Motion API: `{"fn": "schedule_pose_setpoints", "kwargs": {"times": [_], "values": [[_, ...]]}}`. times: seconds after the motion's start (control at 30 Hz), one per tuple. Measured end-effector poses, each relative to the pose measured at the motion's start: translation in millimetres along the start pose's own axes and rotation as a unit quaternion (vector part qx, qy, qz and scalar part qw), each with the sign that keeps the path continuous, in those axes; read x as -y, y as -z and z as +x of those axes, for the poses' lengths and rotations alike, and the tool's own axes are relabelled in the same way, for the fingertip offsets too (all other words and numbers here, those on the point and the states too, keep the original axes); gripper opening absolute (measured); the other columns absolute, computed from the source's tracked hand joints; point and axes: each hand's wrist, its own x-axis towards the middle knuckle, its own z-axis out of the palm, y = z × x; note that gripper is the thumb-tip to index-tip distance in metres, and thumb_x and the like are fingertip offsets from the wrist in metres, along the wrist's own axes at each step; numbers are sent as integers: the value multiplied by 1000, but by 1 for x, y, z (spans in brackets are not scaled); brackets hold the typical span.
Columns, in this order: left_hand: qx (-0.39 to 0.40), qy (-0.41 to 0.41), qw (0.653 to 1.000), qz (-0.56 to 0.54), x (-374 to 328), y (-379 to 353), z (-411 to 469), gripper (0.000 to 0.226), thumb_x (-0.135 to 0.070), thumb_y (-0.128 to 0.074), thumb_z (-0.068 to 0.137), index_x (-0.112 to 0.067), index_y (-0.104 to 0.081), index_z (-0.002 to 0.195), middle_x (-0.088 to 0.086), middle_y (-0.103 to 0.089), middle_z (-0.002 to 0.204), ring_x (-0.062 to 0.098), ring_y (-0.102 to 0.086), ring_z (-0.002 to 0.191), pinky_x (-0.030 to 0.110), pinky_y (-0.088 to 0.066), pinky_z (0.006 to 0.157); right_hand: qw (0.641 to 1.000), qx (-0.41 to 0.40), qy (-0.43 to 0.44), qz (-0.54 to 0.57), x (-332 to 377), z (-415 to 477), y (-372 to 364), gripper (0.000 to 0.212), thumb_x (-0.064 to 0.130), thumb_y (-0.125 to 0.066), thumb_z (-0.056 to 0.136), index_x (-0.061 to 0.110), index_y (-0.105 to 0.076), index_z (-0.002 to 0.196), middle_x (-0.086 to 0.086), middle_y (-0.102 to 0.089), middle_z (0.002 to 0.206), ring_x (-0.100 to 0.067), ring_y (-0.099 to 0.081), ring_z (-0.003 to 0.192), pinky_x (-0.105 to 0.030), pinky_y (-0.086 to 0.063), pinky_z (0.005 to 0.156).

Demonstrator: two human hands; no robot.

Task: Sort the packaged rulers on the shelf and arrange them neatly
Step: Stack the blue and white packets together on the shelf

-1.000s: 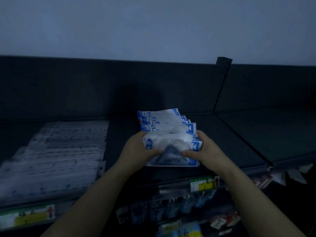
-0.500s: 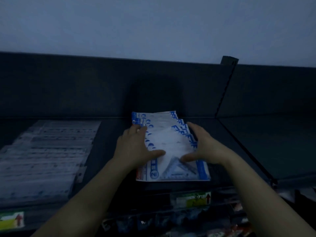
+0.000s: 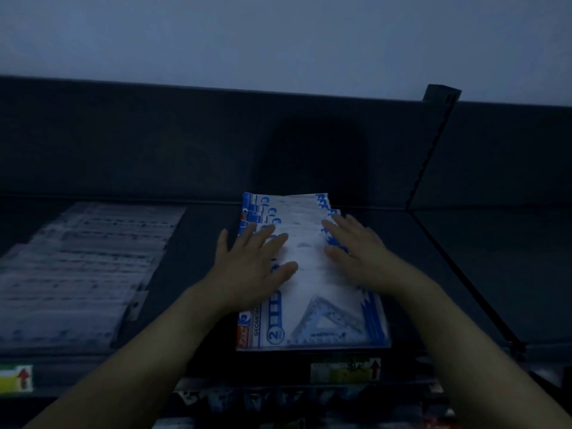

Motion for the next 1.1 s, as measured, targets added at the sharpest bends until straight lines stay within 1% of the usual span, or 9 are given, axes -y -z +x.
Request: {"fn": "schedule_pose_setpoints", "kwargs": {"times": [0.23, 0.33, 0.43, 0.57, 0.67, 0.8, 0.93, 1.0, 1.1], "values": [[16, -15, 1000, -3, 0, -5, -5, 57, -56, -20, 97, -35, -19, 150, -16, -10, 159, 11, 4, 148, 55, 11, 115, 1000, 0, 1, -27, -26, -3, -16, 46, 36, -22, 103, 26, -31, 147, 12, -28, 153, -4, -22, 141, -31, 0, 117], [-84, 20, 995, -50, 1, 0, -8, 44, -47, -31, 97, -28, -45, 134, -7, -42, 145, 20, -32, 138, 47, -19, 114, 993, -71, -19, 88, -30, -4, -11, 38, 29, -32, 103, 7, -61, 113, -4, -63, 117, -18, -56, 107, -22, -38, 92], [-190, 95, 973, -89, 12, 4, -5, 37, -36, -45, 97, -19, -54, 129, 7, -58, 125, 27, -54, 110, 33, -43, 87, 974, -168, -46, 145, -28, 7, -6, 30, 23, -46, 99, 0, -64, 92, -11, -67, 87, -15, -56, 74, -22, -42, 62], [-178, 119, 964, -161, 21, 4, 3, 27, -20, -59, 92, -12, -62, 118, 5, -65, 110, 12, -55, 88, 19, -37, 72, 966, -149, -113, 181, -26, 25, -7, 22, 23, -60, 91, 3, -68, 88, -7, -67, 82, -14, -59, 71, -26, -47, 61], [-199, 118, 949, -216, 20, 4, 9, 18, -14, -60, 91, -13, -64, 108, -1, -62, 96, 11, -57, 87, 12, -35, 66, 955, -153, -145, 208, -25, 30, -8, 20, 23, -65, 88, 6, -63, 77, -3, -61, 70, -9, -52, 58, -17, -41, 45], [-215, 87, 951, -205, 15, 6, 9, 30, -27, -59, 92, -21, -58, 122, 2, -54, 122, 17, -55, 105, 28, -44, 86, 932, -209, -181, 234, -31, 26, -7, 17, 16, -60, 86, 0, -64, 83, -5, -60, 71, -11, -51, 60, -21, -41, 48], [-95, 16, 981, -167, 10, -1, 1, 25, -41, -62, 88, -29, -67, 108, -4, -46, 136, 16, -44, 126, 27, -38, 98, 936, -196, -200, 216, -37, 17, -9, 18, 13, -58, 83, -2, -67, 79, -5, -63, 68, -12, -54, 59, -18, -40, 44], [-124, 16, 979, -163, 12, -2, 0, 19, -37, -65, 86, -25, -66, 101, -5, -52, 124, 15, -48, 119, 22, -35, 89, 934, -196, -195, 225, -38, 16, -9, 21, 14, -58, 86, -2, -69, 93, -10, -69, 85, -20, -64, 76, -21, -45, 58], [-165, 97, 938, -288, 12, 6, 9, 40, -36, -60, 91, -20, -50, 125, -3, -44, 126, 15, -48, 116, 25, -38, 92, 900, -210, -197, 327, -39, 22, -8, 45, 22, -51, 94, 8, -50, 136, -7, -55, 134, -20, -54, 117, -22, -39, 88]]}}
